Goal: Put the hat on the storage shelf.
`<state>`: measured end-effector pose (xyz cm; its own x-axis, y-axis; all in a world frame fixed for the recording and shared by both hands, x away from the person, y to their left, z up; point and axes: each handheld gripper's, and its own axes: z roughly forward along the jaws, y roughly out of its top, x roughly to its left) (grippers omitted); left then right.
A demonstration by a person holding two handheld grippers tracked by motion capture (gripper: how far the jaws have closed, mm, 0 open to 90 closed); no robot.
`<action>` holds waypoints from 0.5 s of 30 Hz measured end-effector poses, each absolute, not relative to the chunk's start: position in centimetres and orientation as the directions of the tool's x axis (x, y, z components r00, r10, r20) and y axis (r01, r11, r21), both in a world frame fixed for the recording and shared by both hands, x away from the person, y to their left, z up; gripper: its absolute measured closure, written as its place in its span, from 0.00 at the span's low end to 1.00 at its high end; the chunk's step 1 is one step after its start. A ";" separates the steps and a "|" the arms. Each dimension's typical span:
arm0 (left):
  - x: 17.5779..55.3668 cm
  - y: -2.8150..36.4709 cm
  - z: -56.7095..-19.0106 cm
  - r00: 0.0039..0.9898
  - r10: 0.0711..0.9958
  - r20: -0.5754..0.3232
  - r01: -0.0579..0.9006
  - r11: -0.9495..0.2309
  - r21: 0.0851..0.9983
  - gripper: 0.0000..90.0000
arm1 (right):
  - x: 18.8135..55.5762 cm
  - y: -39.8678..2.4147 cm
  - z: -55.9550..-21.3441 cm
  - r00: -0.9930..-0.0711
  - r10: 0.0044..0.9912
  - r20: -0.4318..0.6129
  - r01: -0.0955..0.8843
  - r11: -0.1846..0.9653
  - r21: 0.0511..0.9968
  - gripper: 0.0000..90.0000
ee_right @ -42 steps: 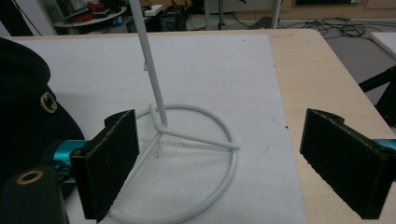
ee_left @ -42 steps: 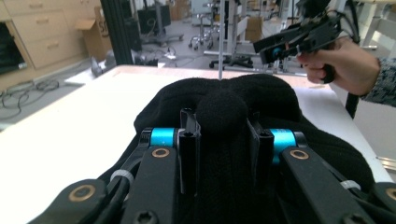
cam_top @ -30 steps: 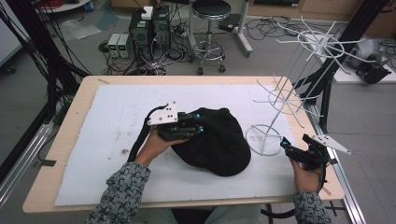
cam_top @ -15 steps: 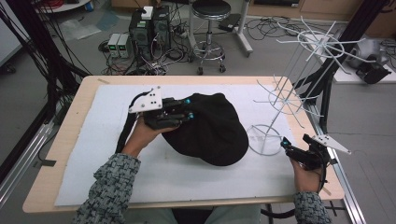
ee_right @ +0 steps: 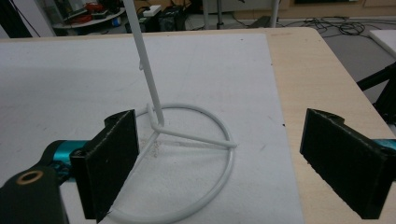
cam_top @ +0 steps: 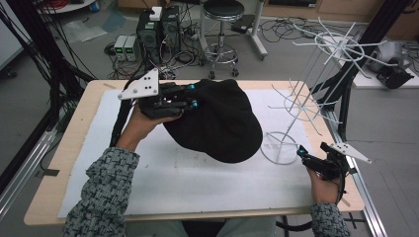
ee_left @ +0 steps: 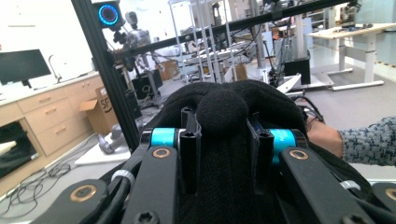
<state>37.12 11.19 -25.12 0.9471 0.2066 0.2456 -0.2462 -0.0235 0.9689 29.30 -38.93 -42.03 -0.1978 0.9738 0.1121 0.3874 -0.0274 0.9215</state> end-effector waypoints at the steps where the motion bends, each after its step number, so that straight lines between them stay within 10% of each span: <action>1: 37.2 11.3 -24.4 0.949 0.191 0.249 -0.252 -0.009 0.968 0.80 | 29.3 -39.0 -42.1 -0.201 0.974 0.107 0.386 -0.022 0.922 0.12; 15: 38.4 11.3 -20.2 0.953 0.153 0.262 -0.283 0.138 0.949 0.80 | 29.4 -39.0 -42.1 -0.197 0.974 0.113 0.390 -0.028 0.920 0.12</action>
<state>38.40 11.26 -20.18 0.9529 0.1528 0.2618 -0.2829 0.1378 0.9492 29.37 -39.04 -42.13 -0.1974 0.9738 0.1132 0.3902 -0.0279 0.9203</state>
